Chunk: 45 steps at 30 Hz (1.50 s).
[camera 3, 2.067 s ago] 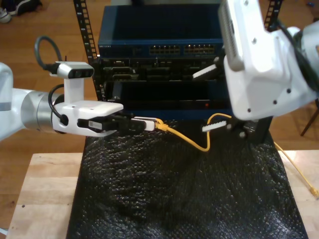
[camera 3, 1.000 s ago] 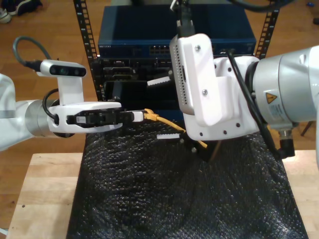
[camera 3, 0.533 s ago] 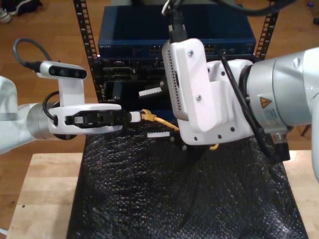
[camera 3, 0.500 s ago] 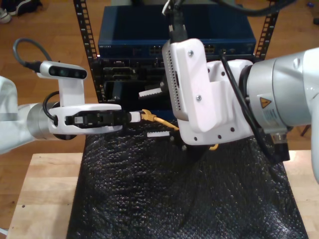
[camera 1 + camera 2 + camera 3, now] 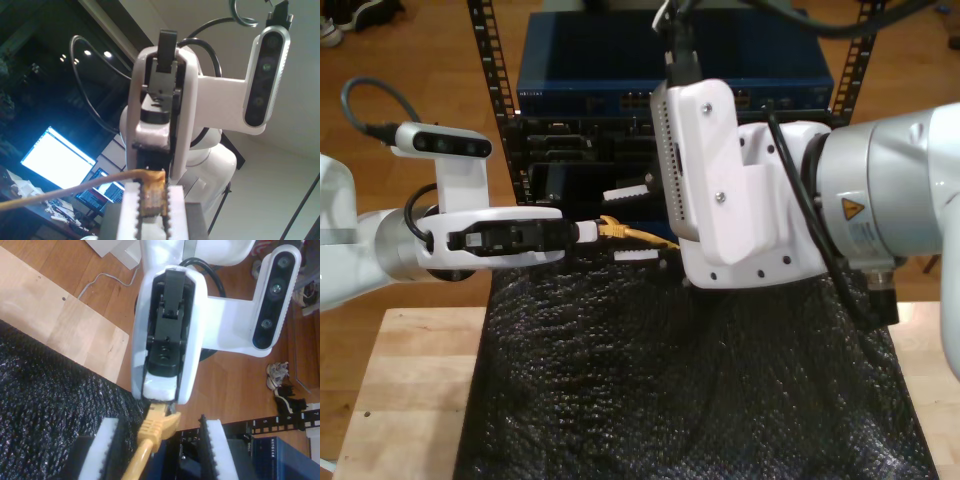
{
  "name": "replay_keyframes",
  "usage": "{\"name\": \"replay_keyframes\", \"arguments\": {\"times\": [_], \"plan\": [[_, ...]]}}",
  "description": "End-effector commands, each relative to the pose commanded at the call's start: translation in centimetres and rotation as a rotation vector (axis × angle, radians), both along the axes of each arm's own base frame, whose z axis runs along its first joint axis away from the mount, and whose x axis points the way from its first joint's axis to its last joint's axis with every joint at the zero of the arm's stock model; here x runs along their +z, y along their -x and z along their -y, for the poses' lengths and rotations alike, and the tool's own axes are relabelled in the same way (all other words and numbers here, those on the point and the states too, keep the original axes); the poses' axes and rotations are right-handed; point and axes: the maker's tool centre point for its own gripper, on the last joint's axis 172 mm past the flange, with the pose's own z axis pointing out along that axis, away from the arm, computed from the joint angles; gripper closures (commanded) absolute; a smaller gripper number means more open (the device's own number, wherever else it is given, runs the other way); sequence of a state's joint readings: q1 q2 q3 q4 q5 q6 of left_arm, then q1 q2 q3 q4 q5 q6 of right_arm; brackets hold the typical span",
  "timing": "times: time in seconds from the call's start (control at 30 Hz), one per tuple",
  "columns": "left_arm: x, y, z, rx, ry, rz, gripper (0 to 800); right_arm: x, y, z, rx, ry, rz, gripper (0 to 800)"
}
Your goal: Grab the cable and plug it in
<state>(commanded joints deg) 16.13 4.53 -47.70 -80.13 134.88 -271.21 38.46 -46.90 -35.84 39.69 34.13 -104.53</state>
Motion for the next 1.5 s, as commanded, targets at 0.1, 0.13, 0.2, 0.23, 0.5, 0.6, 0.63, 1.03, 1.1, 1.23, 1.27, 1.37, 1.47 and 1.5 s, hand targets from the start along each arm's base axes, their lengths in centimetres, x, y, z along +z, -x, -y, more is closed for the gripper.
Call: {"name": "replay_keyframes", "arguments": {"times": [0.1,0.13,0.2,0.23,0.5,0.6,0.63,1.03,1.1,1.23,1.27,1.37,1.47,1.5], "plan": [[-0.07,-0.05,-0.01,0.000,0.001,-0.003,787,0.13,0.04,0.03,0.000,-0.002,0.002,462],[-0.07,-0.05,-0.01,0.000,0.001,-0.003,787,0.13,0.04,0.03,0.000,-0.002,0.002,472],[-0.04,-0.02,-0.03,-0.001,0.002,-0.003,787,0.13,0.04,0.03,0.000,-0.002,0.002,479],[-0.07,0.01,-0.03,-0.003,0.000,-0.004,787,0.04,0.05,0.04,0.000,-0.001,0.001,485],[0.10,0.12,-0.09,-0.007,0.007,-0.004,784,0.01,0.41,-0.26,0.010,-0.002,0.000,502],[0.04,0.12,-0.10,-0.007,0.008,-0.007,780,-0.05,0.74,-0.60,0.021,-0.001,-0.001,508],[0.04,0.12,-0.10,-0.006,0.009,-0.006,780,-0.05,0.74,-0.60,0.021,-0.001,-0.001,509],[0.29,0.07,-0.20,-0.006,0.022,-0.008,779,-0.05,0.74,-0.60,0.021,-0.001,-0.001,518],[0.46,0.13,-0.26,-0.008,0.028,-0.007,779,-0.12,0.71,-0.58,0.020,0.000,-0.001,528],[0.58,0.24,-0.32,-0.012,0.033,-0.005,778,-0.02,0.71,-0.59,0.020,-0.001,0.000,535],[0.58,0.24,-0.32,-0.012,0.033,-0.005,778,-0.02,0.71,-0.59,0.020,-0.001,0.000,536],[0.56,0.25,-0.32,-0.012,0.034,-0.007,775,-0.02,0.71,-0.59,0.020,-0.001,0.000,548],[0.58,0.28,-0.33,-0.013,0.035,-0.007,775,-0.01,0.72,-0.61,0.019,-0.004,-0.002,559],[0.58,0.28,-0.33,-0.013,0.035,-0.007,775,0.00,0.72,-0.62,0.019,-0.005,-0.003,567]]}}
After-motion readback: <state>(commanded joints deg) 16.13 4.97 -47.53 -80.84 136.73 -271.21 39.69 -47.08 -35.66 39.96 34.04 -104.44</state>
